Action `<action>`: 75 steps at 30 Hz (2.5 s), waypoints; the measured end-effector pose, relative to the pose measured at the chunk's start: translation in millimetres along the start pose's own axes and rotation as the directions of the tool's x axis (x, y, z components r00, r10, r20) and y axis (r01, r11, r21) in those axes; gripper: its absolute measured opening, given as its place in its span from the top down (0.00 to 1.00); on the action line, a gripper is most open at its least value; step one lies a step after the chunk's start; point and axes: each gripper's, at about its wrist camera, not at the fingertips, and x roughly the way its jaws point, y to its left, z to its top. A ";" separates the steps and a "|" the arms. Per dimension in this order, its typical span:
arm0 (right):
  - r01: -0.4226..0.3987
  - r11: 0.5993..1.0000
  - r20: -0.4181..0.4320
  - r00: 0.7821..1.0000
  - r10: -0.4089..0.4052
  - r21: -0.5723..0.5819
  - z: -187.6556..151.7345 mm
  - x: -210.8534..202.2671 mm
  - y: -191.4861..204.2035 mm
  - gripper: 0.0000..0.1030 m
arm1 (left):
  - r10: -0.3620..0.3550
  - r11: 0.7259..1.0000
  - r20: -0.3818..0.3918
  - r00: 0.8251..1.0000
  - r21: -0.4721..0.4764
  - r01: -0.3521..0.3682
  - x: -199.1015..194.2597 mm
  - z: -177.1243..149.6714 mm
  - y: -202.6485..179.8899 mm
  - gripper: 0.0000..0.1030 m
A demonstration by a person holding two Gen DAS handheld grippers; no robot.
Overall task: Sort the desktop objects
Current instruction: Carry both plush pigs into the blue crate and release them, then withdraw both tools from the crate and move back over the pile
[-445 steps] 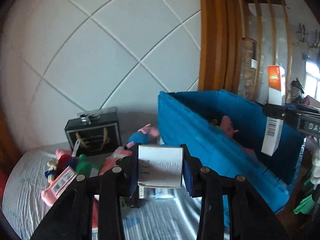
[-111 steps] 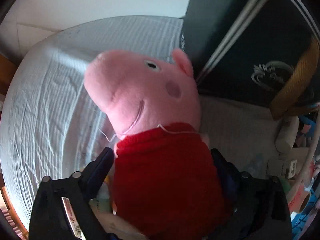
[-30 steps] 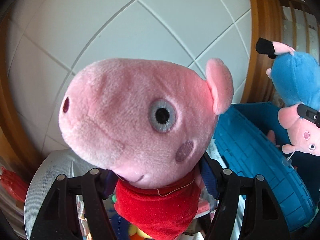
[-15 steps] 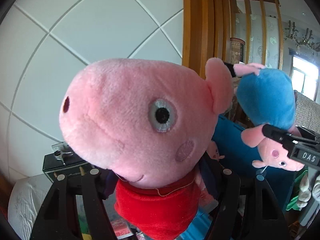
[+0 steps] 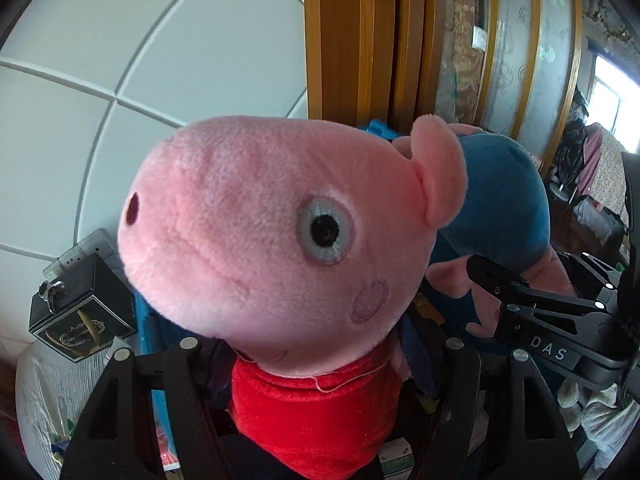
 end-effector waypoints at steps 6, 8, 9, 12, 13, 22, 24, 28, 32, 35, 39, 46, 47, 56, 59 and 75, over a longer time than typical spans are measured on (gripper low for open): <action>0.012 0.999 -0.198 0.980 -0.005 0.034 -22.7 63.0 -13.3 0.28 | 0.013 0.999 -0.170 0.985 -0.027 -0.018 67.6 -16.2 -10.3 0.32; 0.063 0.998 -0.218 0.974 -0.058 0.017 -26.6 68.1 -13.3 0.31 | 0.021 1.000 -0.177 0.984 -0.013 -0.024 81.3 -8.8 -28.0 0.32; 0.086 0.996 -0.228 0.970 -0.081 0.011 -28.3 69.4 -13.4 0.32 | 0.034 0.999 -0.181 0.983 0.011 -0.032 82.9 -10.4 -33.6 0.32; 0.079 0.996 -0.239 0.969 -0.067 0.039 -30.9 75.4 -23.4 0.42 | 0.054 0.997 -0.171 0.984 0.061 -0.045 90.1 -6.8 -52.4 0.31; 0.084 0.996 -0.244 0.967 -0.071 0.041 -29.8 78.9 -29.3 0.42 | 0.057 0.996 -0.165 0.985 0.071 -0.045 89.2 -6.9 -54.3 0.30; 0.108 0.993 -0.272 0.958 -0.091 0.045 -28.0 82.4 -33.7 0.20 | 0.013 1.000 -0.019 1.000 -0.008 -0.013 42.6 -1.7 -7.2 0.30; 0.110 0.993 -0.273 0.958 -0.092 0.052 -28.6 83.0 -33.8 0.19 | 0.040 0.999 0.013 0.999 -0.021 -0.039 40.9 1.4 -6.4 0.16; 0.112 0.992 -0.286 0.954 -0.093 0.051 -29.2 84.3 -33.0 0.10 | 0.058 0.998 -0.066 0.996 -0.008 -0.059 54.3 1.0 -7.9 0.15; 0.117 0.993 -0.301 0.948 -0.101 0.035 -31.1 87.5 -31.0 0.03 | 0.073 0.997 -0.103 0.992 0.037 -0.069 63.1 1.3 -16.0 0.15; 0.120 0.992 -0.314 0.944 -0.105 0.030 -32.6 91.8 -32.1 0.00 | 0.076 0.996 -0.102 0.992 0.043 -0.072 61.7 -4.0 -15.3 0.15; 0.110 0.993 -0.322 0.942 -0.094 0.032 -32.4 93.7 -33.6 0.00 | 0.052 0.999 -0.089 0.995 0.005 -0.052 63.8 -3.0 -12.8 0.15; 0.052 0.997 -0.243 0.969 -0.038 0.048 -24.3 76.1 -30.2 0.00 | -0.018 0.993 -0.006 1.000 -0.114 0.017 38.5 -0.7 9.0 0.15; 0.042 0.998 -0.230 0.973 -0.029 0.052 -22.4 73.1 -29.5 0.00 | -0.033 0.991 -0.006 0.999 -0.131 0.032 31.0 -1.5 14.3 0.15; -0.104 0.995 -0.097 0.990 0.105 0.009 -4.7 18.6 8.0 0.00 | 0.031 0.992 0.175 0.984 -0.124 -0.009 -75.5 -12.7 51.1 0.15; -0.162 0.986 -0.016 0.987 0.161 -0.034 -5.0 -20.2 30.9 0.00 | 0.077 0.988 0.252 0.965 -0.148 -0.041 -113.3 -32.5 69.5 0.15; -0.496 0.831 0.284 0.783 0.553 -0.250 -107.3 -168.4 177.2 0.00 | 0.446 0.838 0.309 0.840 -0.473 -0.272 -226.5 -231.7 204.8 0.01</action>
